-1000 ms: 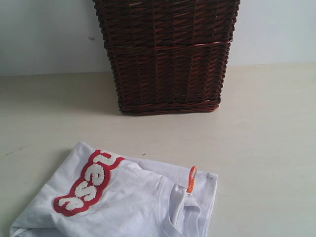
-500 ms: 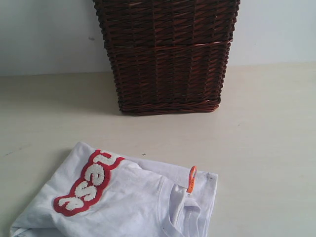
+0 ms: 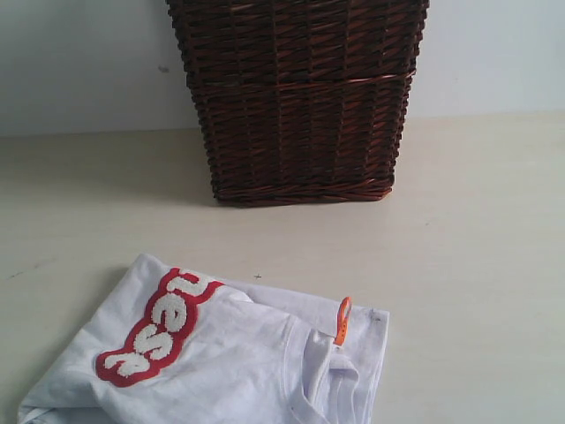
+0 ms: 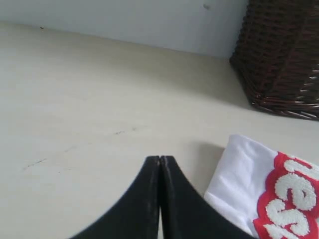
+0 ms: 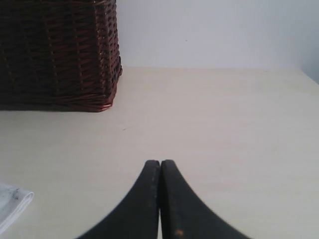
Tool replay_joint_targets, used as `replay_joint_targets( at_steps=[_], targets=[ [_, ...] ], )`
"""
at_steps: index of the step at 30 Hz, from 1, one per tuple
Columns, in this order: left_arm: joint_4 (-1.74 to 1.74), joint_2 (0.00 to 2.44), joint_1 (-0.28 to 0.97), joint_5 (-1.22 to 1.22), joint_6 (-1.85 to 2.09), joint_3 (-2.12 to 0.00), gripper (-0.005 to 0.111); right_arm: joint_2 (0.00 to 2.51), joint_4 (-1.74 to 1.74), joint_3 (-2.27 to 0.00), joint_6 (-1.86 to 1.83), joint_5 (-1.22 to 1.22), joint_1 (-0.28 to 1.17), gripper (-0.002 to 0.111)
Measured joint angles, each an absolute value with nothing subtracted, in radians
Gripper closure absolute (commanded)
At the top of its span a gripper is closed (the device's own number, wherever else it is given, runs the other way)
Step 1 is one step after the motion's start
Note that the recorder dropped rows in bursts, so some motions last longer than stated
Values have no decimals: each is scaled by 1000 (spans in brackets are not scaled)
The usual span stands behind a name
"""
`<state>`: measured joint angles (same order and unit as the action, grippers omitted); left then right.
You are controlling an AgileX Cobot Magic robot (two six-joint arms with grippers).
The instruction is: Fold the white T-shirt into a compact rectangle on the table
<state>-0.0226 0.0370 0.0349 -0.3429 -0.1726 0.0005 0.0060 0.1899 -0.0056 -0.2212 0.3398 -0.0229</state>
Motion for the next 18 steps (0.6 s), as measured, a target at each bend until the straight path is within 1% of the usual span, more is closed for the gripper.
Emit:
replay_joint_targets(
  at_steps=[4, 10, 18],
  targets=[
    [-23, 37, 35, -343, -173, 1, 107, 6, 119, -6, -223, 348, -23, 108],
    [-23, 37, 35, -343, -173, 1, 107, 6, -15, -6, -85, 359, -23, 108],
    [-23, 37, 35, -343, -173, 1, 107, 6, -34, -6, -60, 360, -23, 108]
  ],
)
